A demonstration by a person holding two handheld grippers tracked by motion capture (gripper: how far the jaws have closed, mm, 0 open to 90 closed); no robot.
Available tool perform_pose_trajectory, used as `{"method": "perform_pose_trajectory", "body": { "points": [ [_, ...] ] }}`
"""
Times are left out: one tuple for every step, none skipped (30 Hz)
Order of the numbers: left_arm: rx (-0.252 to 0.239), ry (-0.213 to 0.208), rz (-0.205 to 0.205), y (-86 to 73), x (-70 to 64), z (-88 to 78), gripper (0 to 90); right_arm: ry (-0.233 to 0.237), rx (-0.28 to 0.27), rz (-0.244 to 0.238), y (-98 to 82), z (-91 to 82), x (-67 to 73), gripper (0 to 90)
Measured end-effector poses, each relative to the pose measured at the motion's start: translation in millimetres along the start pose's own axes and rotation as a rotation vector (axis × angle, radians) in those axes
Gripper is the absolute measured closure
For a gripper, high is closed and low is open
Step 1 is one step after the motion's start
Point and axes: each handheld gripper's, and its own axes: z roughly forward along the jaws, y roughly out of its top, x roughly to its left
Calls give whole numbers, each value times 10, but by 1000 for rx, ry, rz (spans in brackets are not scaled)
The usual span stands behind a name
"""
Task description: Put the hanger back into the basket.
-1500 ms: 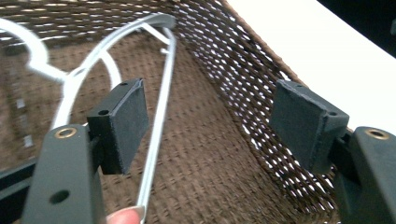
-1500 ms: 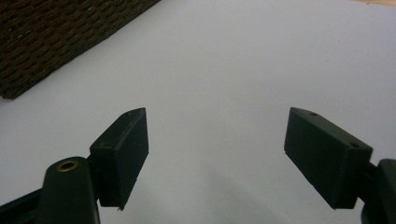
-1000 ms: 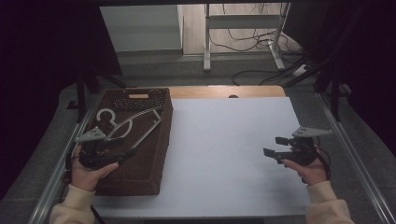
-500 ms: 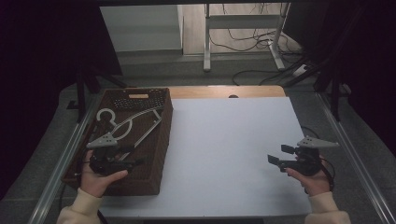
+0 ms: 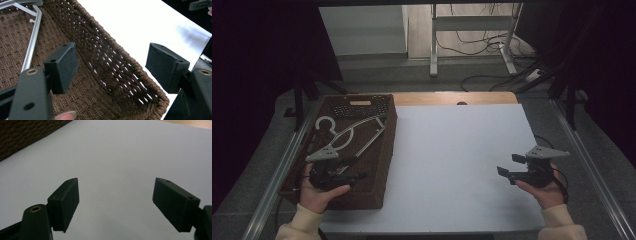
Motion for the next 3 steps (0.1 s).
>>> {"method": "perform_pose_trajectory", "body": {
  "points": [
    [-2,-2,3,2,1,-2,252,0,-2,-1,0,-1,1,210],
    [-5,-2,4,2,2,-7,252,3,-4,0,0,-2,2,210],
    [-7,-4,3,1,4,-12,252,4,-7,1,1,-3,-1,209]
  ]
}}
